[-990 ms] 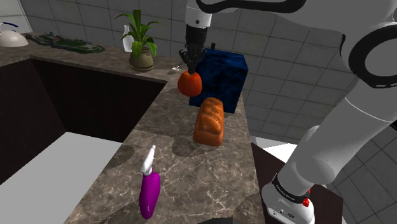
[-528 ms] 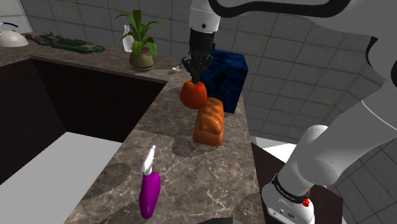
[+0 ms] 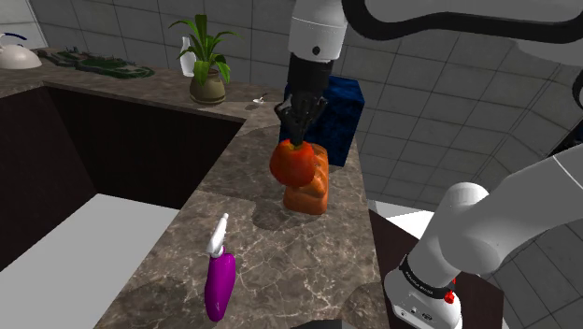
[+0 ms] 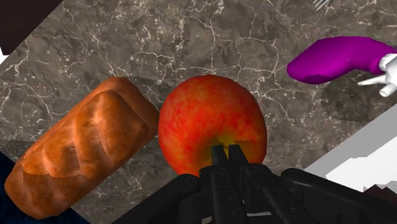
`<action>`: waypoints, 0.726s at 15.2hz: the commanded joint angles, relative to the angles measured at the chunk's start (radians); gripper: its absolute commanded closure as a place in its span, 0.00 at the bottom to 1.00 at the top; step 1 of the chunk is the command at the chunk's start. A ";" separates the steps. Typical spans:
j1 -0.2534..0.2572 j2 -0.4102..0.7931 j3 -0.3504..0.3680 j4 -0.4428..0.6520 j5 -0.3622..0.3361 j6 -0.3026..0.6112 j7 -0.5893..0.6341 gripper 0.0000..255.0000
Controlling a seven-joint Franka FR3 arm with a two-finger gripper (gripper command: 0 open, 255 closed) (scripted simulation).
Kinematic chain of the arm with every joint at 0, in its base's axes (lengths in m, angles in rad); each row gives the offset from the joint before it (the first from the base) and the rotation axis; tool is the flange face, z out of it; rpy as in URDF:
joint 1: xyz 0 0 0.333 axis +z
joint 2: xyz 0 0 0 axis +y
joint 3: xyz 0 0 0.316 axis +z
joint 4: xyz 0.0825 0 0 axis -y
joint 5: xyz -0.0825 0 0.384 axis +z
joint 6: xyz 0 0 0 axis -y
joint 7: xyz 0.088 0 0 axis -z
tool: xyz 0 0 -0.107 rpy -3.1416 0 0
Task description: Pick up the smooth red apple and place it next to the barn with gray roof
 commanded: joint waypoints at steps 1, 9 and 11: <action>0.018 -0.033 0.026 -0.023 0.019 -0.006 0.038 1.00; 0.090 -0.137 0.140 -0.067 0.106 -0.046 0.199 1.00; 0.106 -0.154 0.173 -0.067 0.128 -0.055 0.242 1.00</action>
